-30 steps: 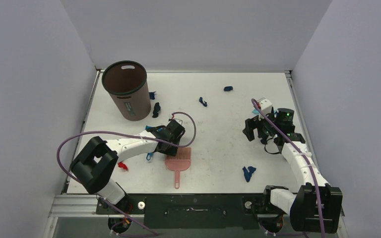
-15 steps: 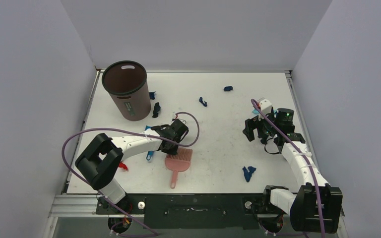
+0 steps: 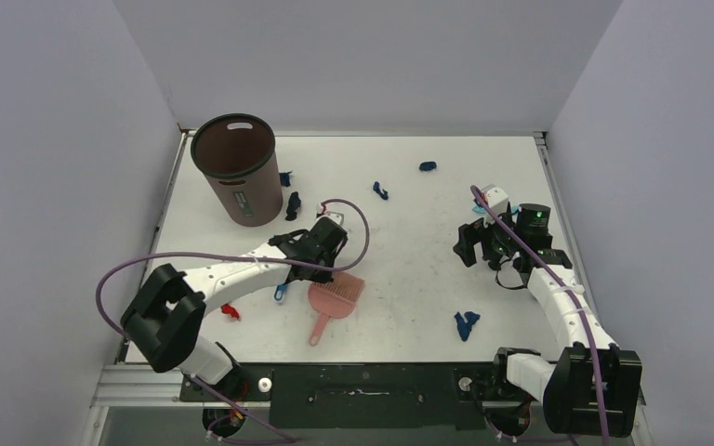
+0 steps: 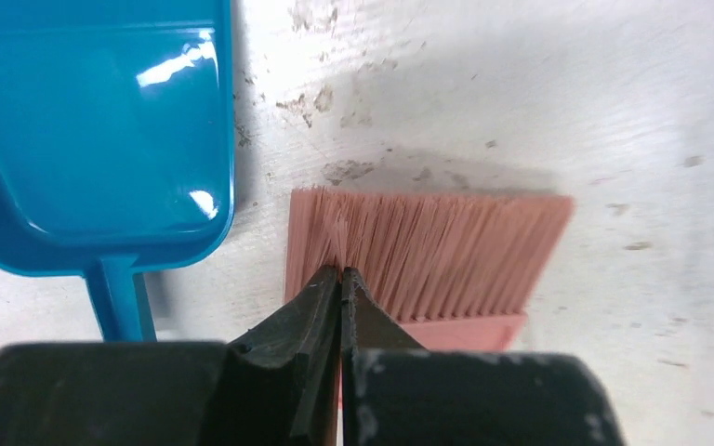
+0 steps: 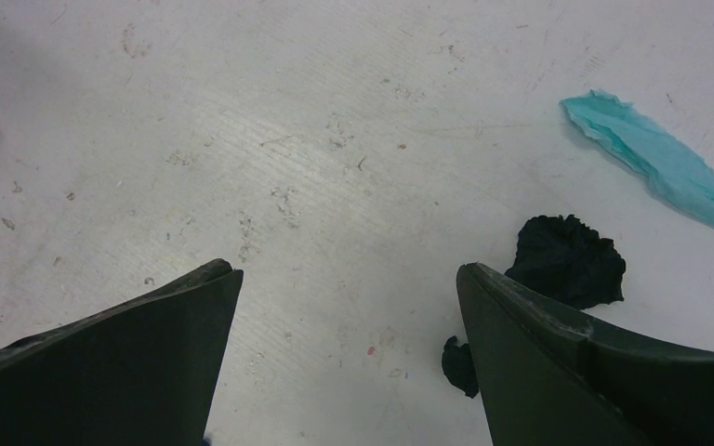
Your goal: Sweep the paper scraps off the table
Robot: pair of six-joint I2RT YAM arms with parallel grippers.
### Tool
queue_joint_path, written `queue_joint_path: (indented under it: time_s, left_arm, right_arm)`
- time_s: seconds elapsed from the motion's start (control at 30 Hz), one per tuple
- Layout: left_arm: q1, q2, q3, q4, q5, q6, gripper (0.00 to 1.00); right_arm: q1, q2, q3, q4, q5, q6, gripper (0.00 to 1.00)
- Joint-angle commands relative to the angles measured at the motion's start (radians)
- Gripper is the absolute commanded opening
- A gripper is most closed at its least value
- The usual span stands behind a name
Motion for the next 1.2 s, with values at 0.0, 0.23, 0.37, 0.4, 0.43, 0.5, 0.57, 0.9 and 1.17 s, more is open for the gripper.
queue_joint_path:
  time_s: [0.0,0.23,0.37,0.4,0.43,0.5,0.57,0.9,1.17]
  left_arm:
    - [0.012,-0.134,-0.011,0.076,0.001,-0.09,0.0]
    - [0.002,-0.178,-0.027,-0.002,-0.032,-0.15,0.53]
    - [-0.034,-0.25,-0.095,-0.059,-0.033,-0.205,0.55]
    - [-0.043,-0.27,-0.116,-0.07,-0.035,-0.217,0.54]
    - [-0.049,-0.29,-0.145,-0.076,-0.036,-0.228,0.51]
    - [-0.057,-0.322,-0.186,-0.076,-0.027,-0.25,0.44]
    - [-0.062,-0.338,-0.217,-0.063,-0.015,-0.261,0.39]
    - [-0.079,-0.267,-0.237,0.034,-0.045,-0.291,0.35]
    - [-0.077,-0.144,-0.152,0.058,-0.083,-0.288,0.29]
  right_arm:
    - [0.007,0.006,0.044,0.027,-0.058,0.0,0.9]
    - [0.009,-0.009,0.044,0.024,-0.054,0.0,0.9]
    - [0.007,-0.02,0.043,0.021,-0.057,-0.002,0.9]
    - [0.007,-0.022,0.042,0.021,-0.059,-0.003,0.9]
    - [0.007,-0.023,0.041,0.021,-0.062,-0.004,0.9]
    - [0.008,-0.018,0.042,0.022,-0.063,-0.007,0.9]
    - [0.011,-0.01,0.047,0.019,-0.063,-0.009,0.9]
    - [0.014,-0.008,0.049,0.009,-0.063,-0.015,0.9]
    - [0.013,-0.018,0.048,-0.001,-0.065,-0.02,0.9]
